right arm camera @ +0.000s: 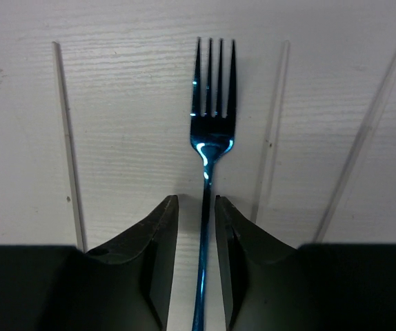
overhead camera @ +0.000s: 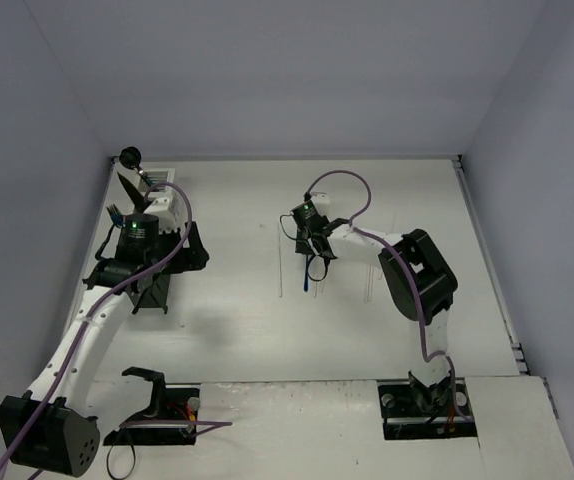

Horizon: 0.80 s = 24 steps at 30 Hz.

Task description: Sort the eating utensils into containers

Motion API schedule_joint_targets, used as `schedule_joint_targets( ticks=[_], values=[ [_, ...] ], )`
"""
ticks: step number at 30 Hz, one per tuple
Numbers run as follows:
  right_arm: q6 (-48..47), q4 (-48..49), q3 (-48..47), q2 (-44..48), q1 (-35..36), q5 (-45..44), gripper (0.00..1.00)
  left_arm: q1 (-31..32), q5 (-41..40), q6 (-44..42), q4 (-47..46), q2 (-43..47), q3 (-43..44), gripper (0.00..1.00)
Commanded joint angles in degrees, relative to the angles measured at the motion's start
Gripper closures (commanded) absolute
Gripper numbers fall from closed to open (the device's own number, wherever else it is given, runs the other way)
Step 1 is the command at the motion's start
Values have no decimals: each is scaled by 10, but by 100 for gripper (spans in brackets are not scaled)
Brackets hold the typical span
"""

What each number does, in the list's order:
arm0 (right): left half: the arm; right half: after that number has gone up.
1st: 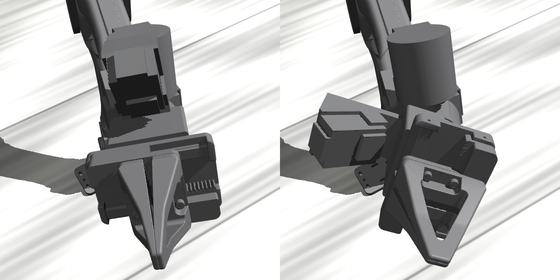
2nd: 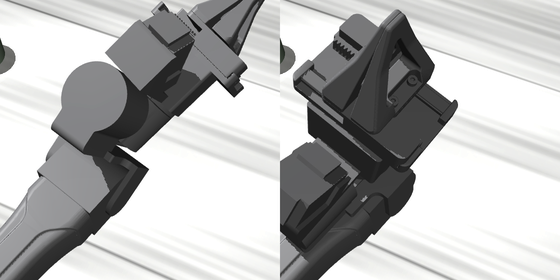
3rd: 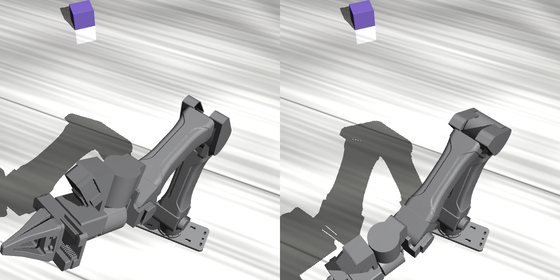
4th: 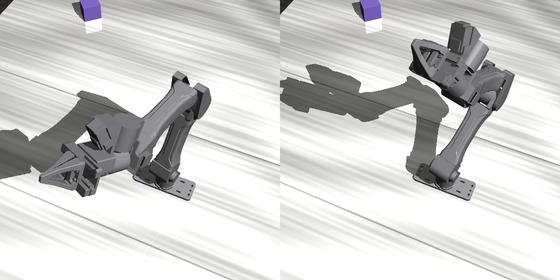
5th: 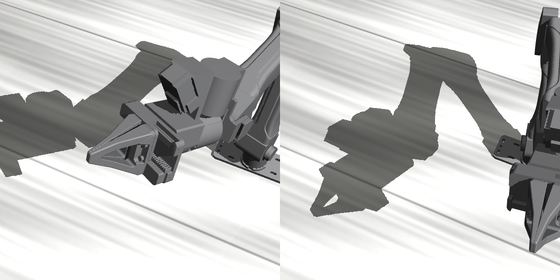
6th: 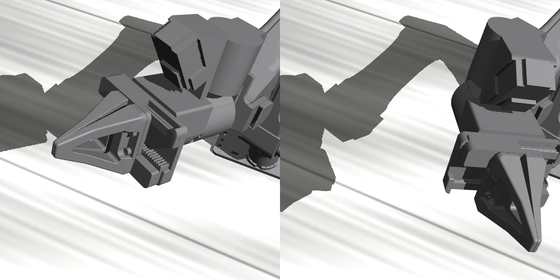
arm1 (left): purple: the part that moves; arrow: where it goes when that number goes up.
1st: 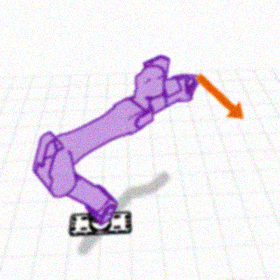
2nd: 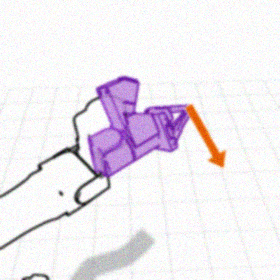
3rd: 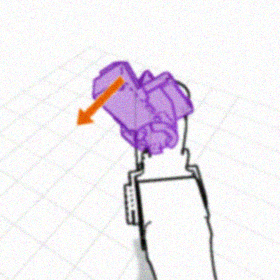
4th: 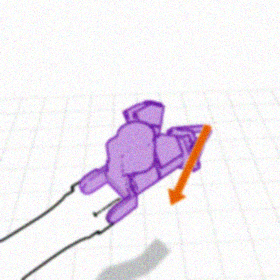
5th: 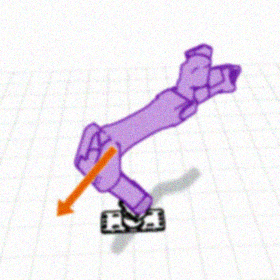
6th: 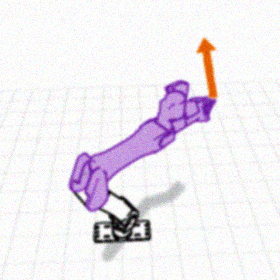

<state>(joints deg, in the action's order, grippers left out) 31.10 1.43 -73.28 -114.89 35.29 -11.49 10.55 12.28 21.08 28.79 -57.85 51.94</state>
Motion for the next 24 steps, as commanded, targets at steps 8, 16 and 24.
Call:
schedule_joint_targets(
  ticks=[8,16,24],
  values=[
    [-21,1,-19,9,7,-9,100,3,39,8,-48,5,35,26],
    [-152,10,-20,164,81,0,100,12,106,61,-82,2,84,26],
    [-195,51,21,309,134,116,100,44,130,85,-137,-13,126,26]
  ],
)
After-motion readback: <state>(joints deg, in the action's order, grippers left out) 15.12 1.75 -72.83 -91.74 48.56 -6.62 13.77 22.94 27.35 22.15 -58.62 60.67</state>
